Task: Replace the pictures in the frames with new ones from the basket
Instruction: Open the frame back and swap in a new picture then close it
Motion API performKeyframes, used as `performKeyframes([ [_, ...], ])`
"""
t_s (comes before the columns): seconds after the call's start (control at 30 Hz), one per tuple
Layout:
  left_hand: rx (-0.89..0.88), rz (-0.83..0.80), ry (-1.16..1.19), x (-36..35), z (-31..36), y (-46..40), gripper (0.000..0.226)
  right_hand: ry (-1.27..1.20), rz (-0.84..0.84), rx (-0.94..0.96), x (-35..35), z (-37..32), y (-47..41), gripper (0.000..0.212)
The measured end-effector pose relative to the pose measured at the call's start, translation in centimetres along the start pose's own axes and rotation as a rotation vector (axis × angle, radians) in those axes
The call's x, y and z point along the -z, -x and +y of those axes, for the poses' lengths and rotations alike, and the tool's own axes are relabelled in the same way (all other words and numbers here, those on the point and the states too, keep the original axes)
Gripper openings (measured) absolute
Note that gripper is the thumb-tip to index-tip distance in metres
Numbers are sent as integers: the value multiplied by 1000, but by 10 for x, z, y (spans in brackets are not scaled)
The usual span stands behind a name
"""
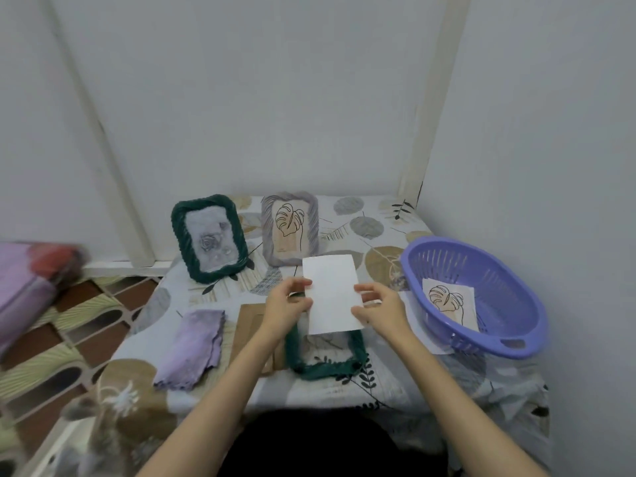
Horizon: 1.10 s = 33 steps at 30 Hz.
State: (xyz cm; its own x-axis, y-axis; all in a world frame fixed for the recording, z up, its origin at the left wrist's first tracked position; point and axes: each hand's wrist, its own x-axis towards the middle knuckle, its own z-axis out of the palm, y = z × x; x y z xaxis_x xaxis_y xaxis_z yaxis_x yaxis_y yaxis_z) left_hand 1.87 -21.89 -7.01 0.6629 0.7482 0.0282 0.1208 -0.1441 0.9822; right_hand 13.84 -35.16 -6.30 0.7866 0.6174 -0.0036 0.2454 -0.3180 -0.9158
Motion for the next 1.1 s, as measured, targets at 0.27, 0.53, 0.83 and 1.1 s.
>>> performKeyframes([
  [0.27,-29,-151,-533,19,-42,4,50,280,-188,57,-16,21,4,42],
  [0.53,-40,-359,-748,28,-51,4,61,485,-256,136,-17,38,5,43],
  [0.83,-44,-423,-815,31,-53,5,66,494,-287,158,-13,45,6,36],
  [1.1,-25,-466,-858,36,-54,3,78,562,-310,177,-17,43,7,52],
])
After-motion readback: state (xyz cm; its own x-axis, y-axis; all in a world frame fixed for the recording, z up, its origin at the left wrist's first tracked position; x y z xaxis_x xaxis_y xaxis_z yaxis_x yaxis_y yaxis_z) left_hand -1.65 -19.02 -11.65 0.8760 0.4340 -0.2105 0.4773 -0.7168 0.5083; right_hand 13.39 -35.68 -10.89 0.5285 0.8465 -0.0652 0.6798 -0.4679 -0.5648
